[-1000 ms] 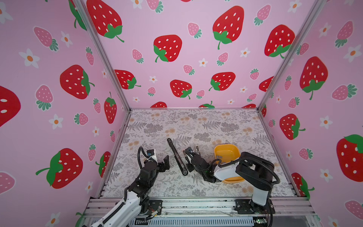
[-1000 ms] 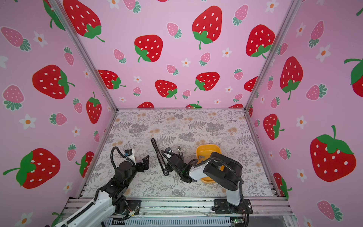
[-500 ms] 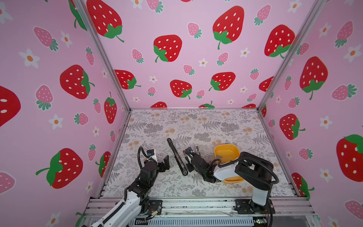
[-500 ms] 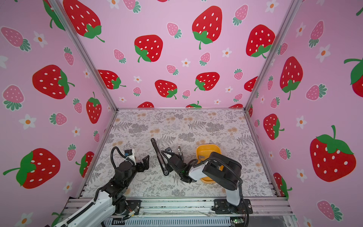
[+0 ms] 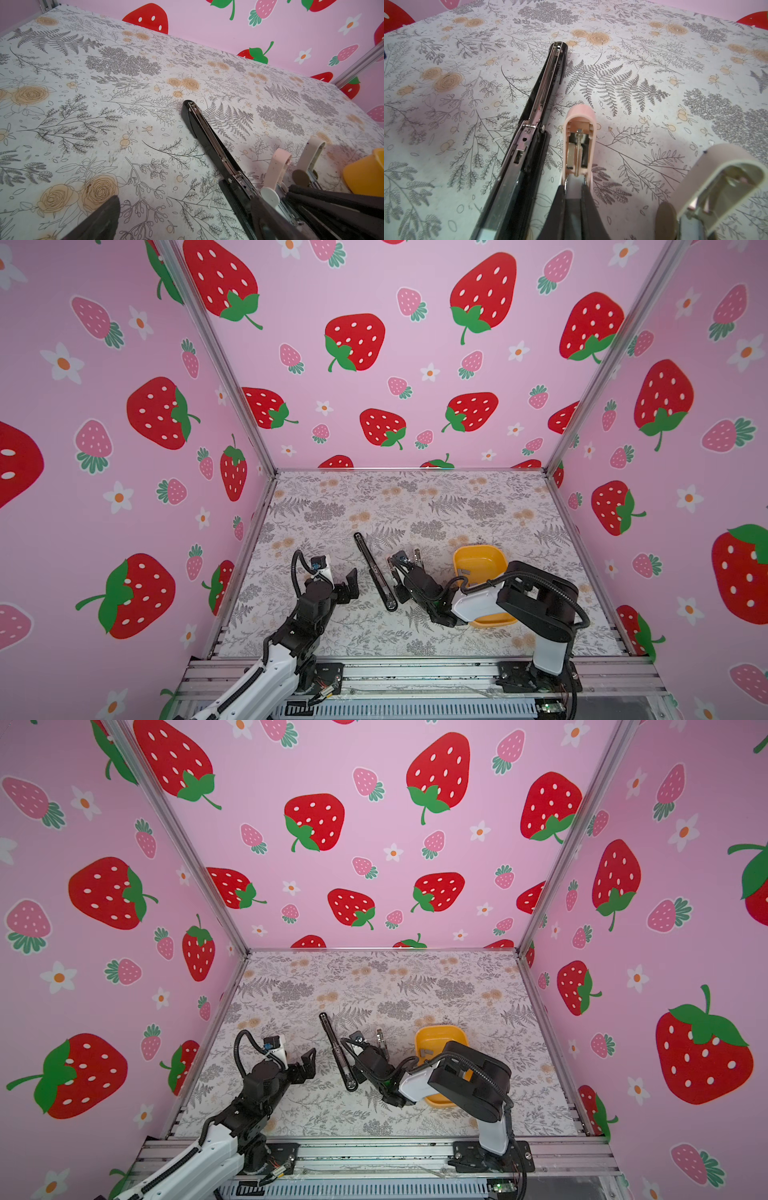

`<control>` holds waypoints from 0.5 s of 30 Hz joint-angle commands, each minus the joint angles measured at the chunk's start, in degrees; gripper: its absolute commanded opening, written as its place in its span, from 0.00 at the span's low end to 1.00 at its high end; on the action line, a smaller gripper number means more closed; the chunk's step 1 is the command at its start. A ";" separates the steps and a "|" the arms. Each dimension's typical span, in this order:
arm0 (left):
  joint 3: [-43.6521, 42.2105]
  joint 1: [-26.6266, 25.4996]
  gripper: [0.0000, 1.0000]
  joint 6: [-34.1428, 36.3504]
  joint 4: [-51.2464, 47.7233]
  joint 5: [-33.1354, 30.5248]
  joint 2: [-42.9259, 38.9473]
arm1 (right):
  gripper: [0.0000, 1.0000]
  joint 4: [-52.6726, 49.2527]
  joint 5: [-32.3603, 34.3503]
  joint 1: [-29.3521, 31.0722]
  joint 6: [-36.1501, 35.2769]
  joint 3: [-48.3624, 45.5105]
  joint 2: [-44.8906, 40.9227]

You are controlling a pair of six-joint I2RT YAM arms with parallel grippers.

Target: Load the staples into the stapler

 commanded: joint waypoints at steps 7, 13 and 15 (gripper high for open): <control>1.90 0.17 0.99 -0.29 1.59 -0.50 0.10 | 0.07 0.75 -1.26 -0.18 0.95 0.10 1.15; 1.85 0.17 0.99 -0.35 1.62 -0.55 0.12 | 0.07 1.10 -1.95 -0.09 1.32 0.11 1.15; 1.85 0.20 0.99 -0.33 1.59 -0.52 0.09 | 0.07 1.05 -1.64 -0.09 1.23 0.19 1.39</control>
